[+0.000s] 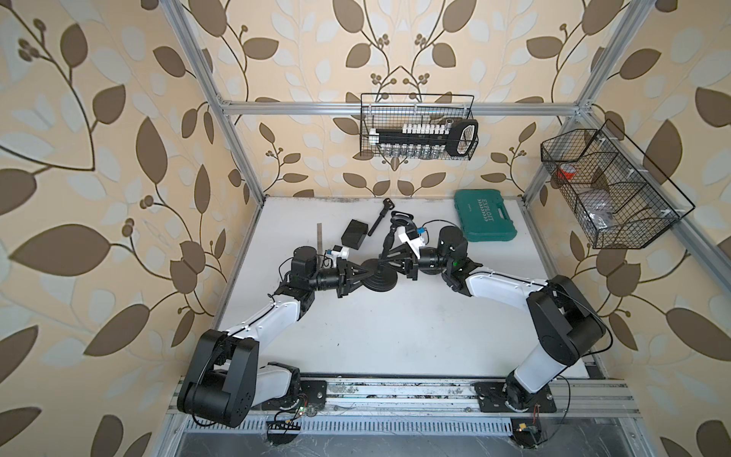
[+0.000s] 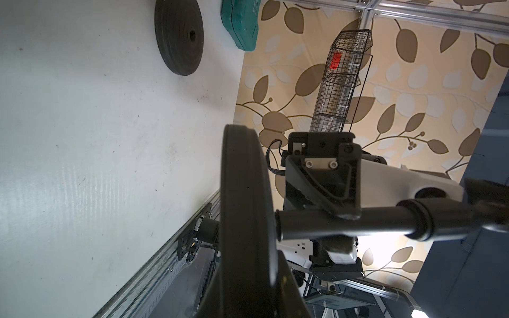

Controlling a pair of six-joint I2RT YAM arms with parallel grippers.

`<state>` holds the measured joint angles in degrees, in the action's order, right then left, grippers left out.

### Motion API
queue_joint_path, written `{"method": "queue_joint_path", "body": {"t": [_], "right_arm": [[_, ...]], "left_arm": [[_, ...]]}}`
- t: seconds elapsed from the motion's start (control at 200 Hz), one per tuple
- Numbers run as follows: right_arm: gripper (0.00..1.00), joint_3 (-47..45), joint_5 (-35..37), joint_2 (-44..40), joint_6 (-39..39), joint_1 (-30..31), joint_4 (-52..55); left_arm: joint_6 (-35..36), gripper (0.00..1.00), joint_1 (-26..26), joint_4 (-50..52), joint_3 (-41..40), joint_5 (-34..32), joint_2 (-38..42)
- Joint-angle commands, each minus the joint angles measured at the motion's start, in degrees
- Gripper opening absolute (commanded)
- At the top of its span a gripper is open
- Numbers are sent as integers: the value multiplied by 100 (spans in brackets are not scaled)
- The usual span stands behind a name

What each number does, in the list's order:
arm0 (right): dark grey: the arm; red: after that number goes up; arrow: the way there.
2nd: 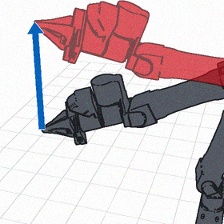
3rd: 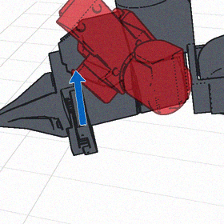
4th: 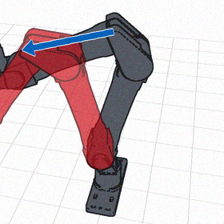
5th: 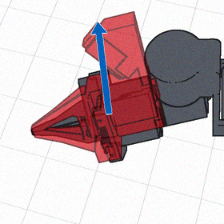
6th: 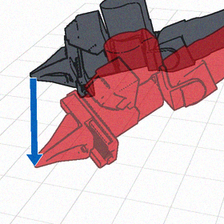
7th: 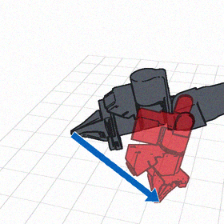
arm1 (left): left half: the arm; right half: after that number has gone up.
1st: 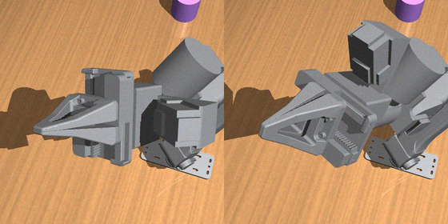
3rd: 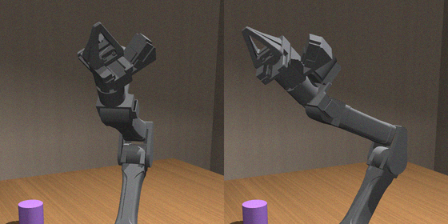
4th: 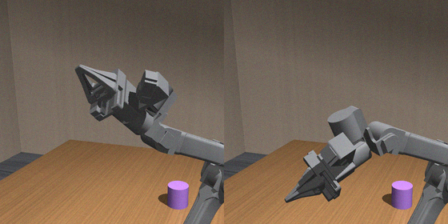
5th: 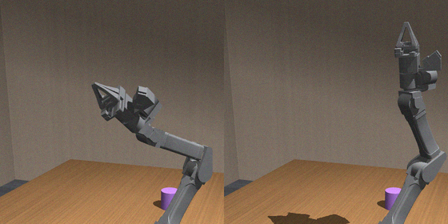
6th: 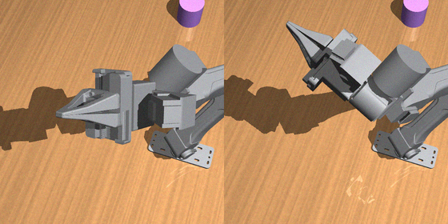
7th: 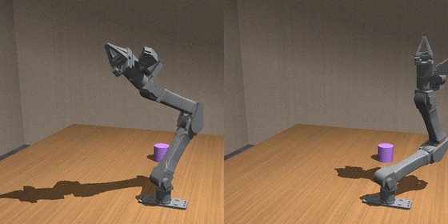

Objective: Assemble a microphone stand
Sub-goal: Screw the microphone stand pole into the microphone stand base.

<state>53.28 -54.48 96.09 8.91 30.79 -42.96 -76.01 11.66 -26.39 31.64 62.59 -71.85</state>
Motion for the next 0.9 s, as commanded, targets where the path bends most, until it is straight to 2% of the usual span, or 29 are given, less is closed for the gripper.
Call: {"method": "queue_joint_path", "body": {"t": [0.0, 0.015, 0.055, 0.135, 0.27, 0.37, 0.515, 0.61, 0.7, 0.75, 0.8, 0.895], "right_arm": [[3, -129, 303, 19, 172, 25, -282], [0, -167, 375, 6, 185, 27, -304], [0, -307, 599, -47, 215, 56, -383], [0, -660, 1503, -268, 244, 204, -446], [0, -990, 3775, -784, 439, 756, 598], [0, -1102, 5203, -930, 753, 1248, 1164], [0, -1058, 6299, -873, 908, 1721, 1584], [0, -1124, 6141, -926, 900, 1709, 1398], [47, -1146, 5153, -1101, 692, 1389, 1243], [63, -1173, 4378, -1197, 522, 1161, 1121], [68, -1224, 3576, -1270, 346, 924, 923], [70, -1348, 2154, -1222, 76, 397, 300]], "left_arm": [[64, 0, 47, -542, 299, 181, 97], [60, 0, 47, -542, 299, 176, 98], [55, 0, 47, -548, 312, 145, 108], [24, 0, 47, -585, 332, 116, 127], [-22, 0, 47, -723, 333, 56, 190], [-33, 0, 47, -787, 341, -14, 240], [-61, 0, 47, -839, 337, -67, 286], [-19, 0, 47, -763, 317, -84, 295], [105, 0, 47, -528, 308, -130, 321], [220, 0, 47, -329, 316, -170, 345], [336, 0, 47, -141, 334, -206, 361], [378, 0, 47, -101, 334, -197, 341]]}}
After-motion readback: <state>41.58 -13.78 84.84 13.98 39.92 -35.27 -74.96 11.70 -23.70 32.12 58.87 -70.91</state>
